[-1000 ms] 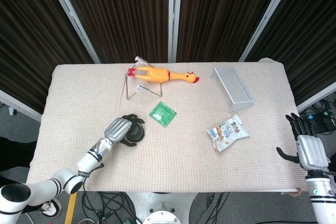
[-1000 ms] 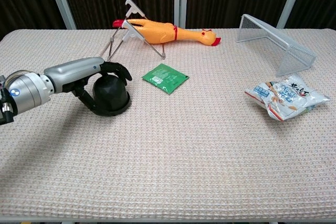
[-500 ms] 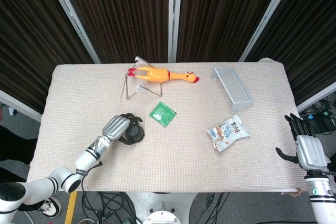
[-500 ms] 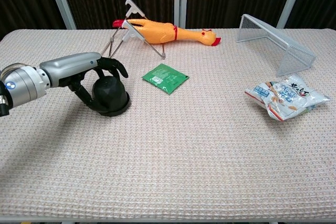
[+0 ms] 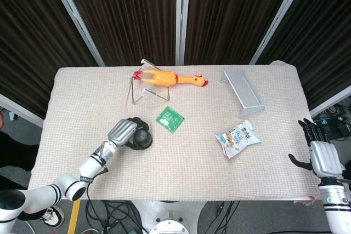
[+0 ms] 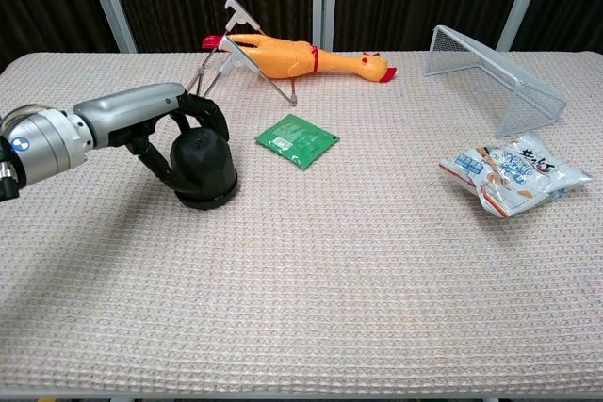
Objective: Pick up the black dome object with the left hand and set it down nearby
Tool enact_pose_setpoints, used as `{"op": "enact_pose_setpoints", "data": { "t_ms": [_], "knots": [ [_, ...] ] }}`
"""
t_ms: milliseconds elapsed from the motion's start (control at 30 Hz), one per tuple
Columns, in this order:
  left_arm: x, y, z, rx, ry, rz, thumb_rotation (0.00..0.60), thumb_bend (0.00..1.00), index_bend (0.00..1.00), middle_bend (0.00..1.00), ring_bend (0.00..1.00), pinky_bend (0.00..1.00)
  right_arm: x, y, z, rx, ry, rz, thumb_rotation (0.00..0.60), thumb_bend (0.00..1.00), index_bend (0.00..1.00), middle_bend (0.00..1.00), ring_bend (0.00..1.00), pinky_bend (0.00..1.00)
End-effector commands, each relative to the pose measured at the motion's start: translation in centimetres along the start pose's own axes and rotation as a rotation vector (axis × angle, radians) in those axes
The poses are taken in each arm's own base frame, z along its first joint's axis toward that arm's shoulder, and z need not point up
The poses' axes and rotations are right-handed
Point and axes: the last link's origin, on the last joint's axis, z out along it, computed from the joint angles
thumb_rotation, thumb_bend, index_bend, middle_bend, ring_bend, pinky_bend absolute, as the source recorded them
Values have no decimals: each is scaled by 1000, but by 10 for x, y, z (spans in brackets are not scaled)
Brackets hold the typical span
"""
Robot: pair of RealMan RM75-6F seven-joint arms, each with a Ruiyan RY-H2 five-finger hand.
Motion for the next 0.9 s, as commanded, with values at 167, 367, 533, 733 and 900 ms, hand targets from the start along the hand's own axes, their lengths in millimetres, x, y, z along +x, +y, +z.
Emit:
{"op": "enact_pose_setpoints", "data": {
  "t_ms": [167,367,533,733,900],
  "knots": [
    [13,2,-1,-10,33,8,600,125,374,389,258,340,1,1,0,-2,2,1,600,130,0,0,0,0],
    [29,-7,-3,21,72,35,600,138,376,389,260,345,0,0,-1,3,0,3,600,130,0,0,0,0],
    [43,-27,-3,85,120,76,600,156,382,390,261,346,1,-2,0,12,7,3,600,130,0,0,0,0],
    [39,-51,-4,147,118,78,600,157,320,366,249,333,0,-3,-1,12,6,-1,600,131,0,0,0,0],
    [34,-64,-6,176,111,56,600,114,208,280,171,268,1,-4,0,12,6,-7,600,131,0,0,0,0]
  ]
}}
